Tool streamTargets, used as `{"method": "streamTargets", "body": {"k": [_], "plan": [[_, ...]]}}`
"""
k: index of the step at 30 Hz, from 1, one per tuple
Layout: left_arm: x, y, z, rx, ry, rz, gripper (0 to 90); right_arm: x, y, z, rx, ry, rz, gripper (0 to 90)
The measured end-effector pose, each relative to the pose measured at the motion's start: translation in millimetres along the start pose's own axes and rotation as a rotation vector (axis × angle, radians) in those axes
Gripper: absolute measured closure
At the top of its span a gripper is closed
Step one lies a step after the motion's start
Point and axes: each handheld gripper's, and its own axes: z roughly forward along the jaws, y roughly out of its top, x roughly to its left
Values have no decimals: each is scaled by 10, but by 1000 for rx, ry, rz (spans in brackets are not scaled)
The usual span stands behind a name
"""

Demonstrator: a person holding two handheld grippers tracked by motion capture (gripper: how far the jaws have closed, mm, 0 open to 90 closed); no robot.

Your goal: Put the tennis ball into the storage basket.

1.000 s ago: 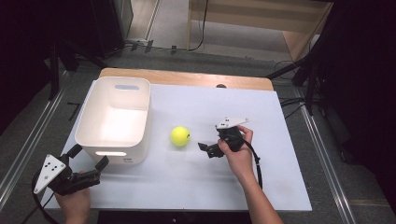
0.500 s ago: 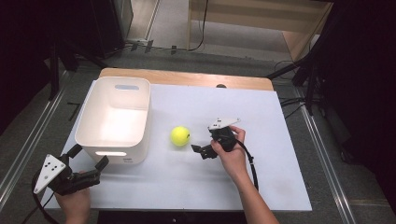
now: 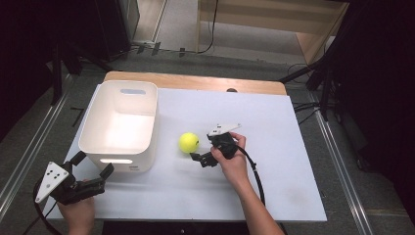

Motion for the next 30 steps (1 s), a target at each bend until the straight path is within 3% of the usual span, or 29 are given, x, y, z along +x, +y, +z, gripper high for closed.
{"method": "streamTargets", "body": {"k": [11,30], "plan": [[4,0,-2,-1,-3,-4,0,3,102,110,18,1,-3,0],[11,2,-2,-1,-6,-6,0,-5,223,415,106,-21,2,49]]}}
